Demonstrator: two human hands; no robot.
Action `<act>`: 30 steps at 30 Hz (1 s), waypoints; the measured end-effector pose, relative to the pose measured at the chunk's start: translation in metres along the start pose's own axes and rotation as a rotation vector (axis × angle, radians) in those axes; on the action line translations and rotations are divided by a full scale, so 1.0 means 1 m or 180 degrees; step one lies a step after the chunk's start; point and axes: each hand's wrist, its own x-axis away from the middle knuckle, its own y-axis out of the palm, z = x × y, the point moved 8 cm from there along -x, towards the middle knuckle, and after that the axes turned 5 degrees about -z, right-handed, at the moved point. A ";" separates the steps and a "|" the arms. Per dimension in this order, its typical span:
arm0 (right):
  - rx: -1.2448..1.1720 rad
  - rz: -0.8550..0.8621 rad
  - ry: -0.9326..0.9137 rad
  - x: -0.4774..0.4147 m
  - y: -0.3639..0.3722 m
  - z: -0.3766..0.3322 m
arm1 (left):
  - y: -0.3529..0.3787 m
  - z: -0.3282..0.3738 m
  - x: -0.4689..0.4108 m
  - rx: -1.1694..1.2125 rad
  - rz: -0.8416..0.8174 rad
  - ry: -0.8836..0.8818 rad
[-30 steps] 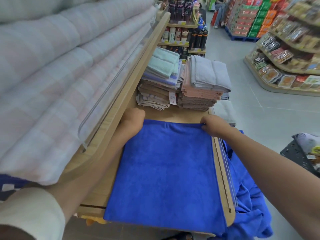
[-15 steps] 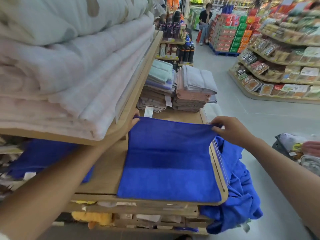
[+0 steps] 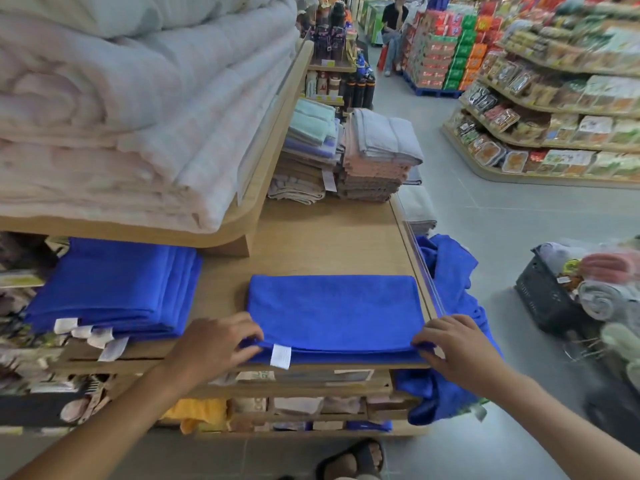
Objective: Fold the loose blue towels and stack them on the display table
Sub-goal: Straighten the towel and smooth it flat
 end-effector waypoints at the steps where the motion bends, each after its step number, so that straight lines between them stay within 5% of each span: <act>1: 0.0142 0.0022 0.0008 0.004 0.003 -0.001 | 0.008 -0.002 0.004 -0.0005 -0.0084 -0.0017; 4: 0.0258 0.0065 0.0095 0.004 0.000 0.000 | 0.014 -0.008 0.008 0.0114 -0.0096 -0.0147; 11: -0.0707 0.0145 0.0037 -0.094 0.020 -0.066 | -0.002 0.033 -0.070 0.0579 0.1020 -0.0139; 19: -0.0224 0.0096 0.0355 -0.135 0.080 -0.110 | 0.078 0.032 -0.099 -0.0168 -0.0113 -0.0795; 30: -0.0053 -0.0020 0.1327 -0.082 0.084 -0.013 | 0.082 -0.002 -0.077 -0.0101 -0.0186 -0.1175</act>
